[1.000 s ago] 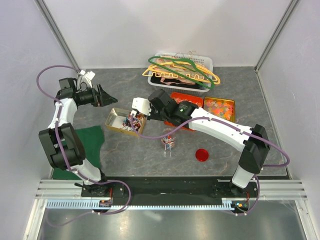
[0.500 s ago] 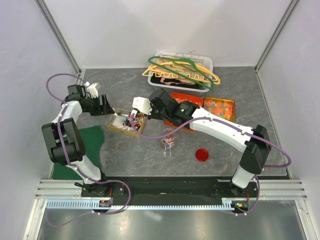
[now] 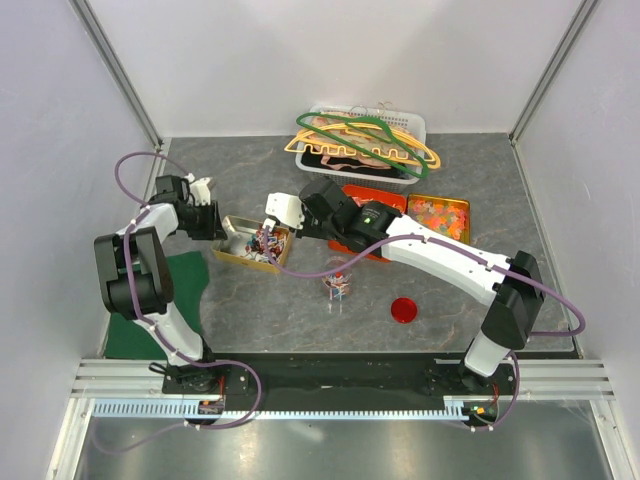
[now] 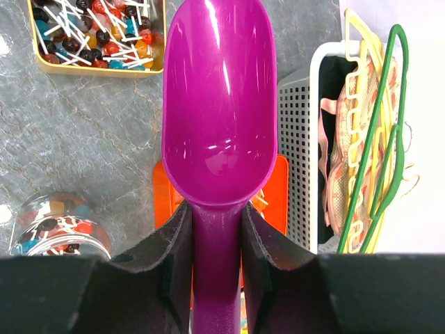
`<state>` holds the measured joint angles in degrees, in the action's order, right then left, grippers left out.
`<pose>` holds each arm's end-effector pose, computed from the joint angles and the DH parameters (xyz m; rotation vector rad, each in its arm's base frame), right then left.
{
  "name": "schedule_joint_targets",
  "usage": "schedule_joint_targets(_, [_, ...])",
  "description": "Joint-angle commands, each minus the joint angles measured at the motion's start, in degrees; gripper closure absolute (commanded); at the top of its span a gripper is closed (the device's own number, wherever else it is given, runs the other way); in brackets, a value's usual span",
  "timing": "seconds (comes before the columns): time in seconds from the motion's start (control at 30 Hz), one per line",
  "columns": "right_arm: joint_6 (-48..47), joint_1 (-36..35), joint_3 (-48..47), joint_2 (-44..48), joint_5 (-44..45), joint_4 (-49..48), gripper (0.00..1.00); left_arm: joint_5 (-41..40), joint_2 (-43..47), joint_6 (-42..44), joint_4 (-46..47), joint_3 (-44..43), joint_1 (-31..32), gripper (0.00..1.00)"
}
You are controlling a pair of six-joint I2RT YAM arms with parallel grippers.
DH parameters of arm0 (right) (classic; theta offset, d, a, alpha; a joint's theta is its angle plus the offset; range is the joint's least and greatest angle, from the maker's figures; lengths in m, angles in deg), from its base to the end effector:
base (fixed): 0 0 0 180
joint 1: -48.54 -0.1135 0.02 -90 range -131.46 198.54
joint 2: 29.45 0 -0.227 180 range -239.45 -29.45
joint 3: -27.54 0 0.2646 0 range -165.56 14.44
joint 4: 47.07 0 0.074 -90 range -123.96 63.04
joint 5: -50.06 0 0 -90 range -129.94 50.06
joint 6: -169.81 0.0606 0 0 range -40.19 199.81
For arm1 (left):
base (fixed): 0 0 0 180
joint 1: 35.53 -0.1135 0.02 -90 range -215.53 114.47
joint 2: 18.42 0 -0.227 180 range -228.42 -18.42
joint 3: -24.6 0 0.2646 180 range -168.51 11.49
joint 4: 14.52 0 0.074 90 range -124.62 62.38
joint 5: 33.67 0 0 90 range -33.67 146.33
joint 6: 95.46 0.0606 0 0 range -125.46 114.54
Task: Pack the candies
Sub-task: Pick up the storage box at the center of the board.
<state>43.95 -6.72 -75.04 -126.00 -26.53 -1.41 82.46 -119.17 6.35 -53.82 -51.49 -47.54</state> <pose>0.2460 0.3301 0.2820 -1.5112 1.6553 -0.0820 0.3569 0.0486 0.1107 0.1335 2.5707 -0.4610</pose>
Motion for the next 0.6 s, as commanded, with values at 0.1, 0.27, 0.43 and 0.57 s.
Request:
schedule_joint_targets(0.1, [-0.1,-0.2,-2.0,2.5,0.3,-1.4,1.00,-5.1,-0.6,0.9,2.5,0.8,0.8,0.62])
schedule_joint_targets(0.27, [-0.1,-0.4,-2.2,2.4,0.3,-1.3,1.00,-9.0,-0.9,0.8,3.7,1.5,2.0,0.63])
schedule_joint_targets(0.43, [-0.1,-0.4,-1.9,2.3,0.1,-1.3,1.00,-15.6,-0.5,1.5,5.4,2.4,5.1,0.67])
schedule_joint_targets(0.57, [-0.2,-0.4,-2.0,2.2,0.2,-1.3,1.00,-18.0,-0.9,2.1,5.9,2.6,6.7,0.79])
